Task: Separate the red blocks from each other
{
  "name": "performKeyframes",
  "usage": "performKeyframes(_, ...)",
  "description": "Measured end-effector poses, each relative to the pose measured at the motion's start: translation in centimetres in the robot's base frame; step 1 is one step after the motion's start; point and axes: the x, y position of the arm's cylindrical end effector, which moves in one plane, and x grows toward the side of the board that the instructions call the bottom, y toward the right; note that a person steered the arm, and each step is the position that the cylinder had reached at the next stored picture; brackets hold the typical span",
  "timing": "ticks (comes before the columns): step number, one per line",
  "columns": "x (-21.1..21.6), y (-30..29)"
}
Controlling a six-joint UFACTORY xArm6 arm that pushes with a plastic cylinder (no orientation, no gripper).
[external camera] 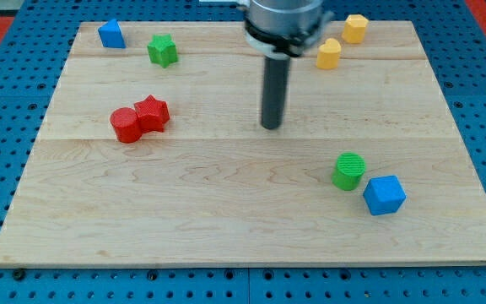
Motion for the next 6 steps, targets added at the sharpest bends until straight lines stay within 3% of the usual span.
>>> performKeyframes(1,0.6,-4.7)
performKeyframes(2,-3.2,-9.9)
performKeyframes(3,-3.7,-15.3)
performKeyframes(5,2.4,-16.8)
performKeyframes(6,0.1,-21.4)
